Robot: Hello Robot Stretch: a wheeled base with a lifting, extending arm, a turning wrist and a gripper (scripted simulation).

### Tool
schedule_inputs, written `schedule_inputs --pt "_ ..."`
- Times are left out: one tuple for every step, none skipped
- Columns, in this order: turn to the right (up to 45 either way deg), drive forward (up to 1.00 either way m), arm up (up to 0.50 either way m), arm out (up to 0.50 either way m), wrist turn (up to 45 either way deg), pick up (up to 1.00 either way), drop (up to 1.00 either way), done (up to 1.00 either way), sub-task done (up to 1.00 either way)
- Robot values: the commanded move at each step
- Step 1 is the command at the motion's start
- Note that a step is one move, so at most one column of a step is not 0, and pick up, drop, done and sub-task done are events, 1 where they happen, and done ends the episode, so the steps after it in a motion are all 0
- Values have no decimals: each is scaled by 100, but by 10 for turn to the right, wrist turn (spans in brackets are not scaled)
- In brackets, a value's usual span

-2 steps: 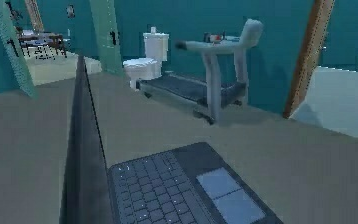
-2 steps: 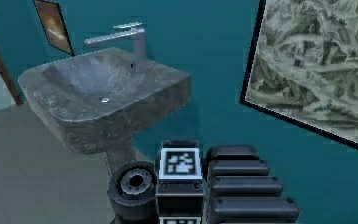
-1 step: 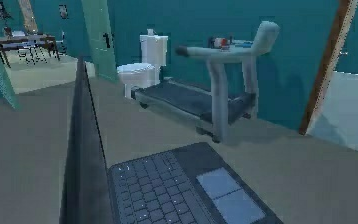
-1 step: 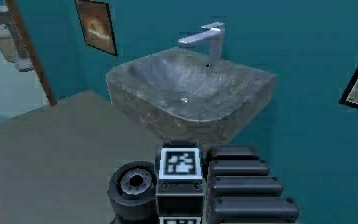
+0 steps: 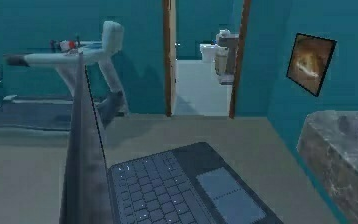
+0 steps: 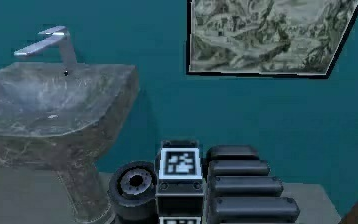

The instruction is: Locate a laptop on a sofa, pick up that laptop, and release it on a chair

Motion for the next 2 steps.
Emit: schedule_inputs --pt "0 100 0 0 0 0 0 0 0" --pt "240 0 0 0 0 0 0 0 0"
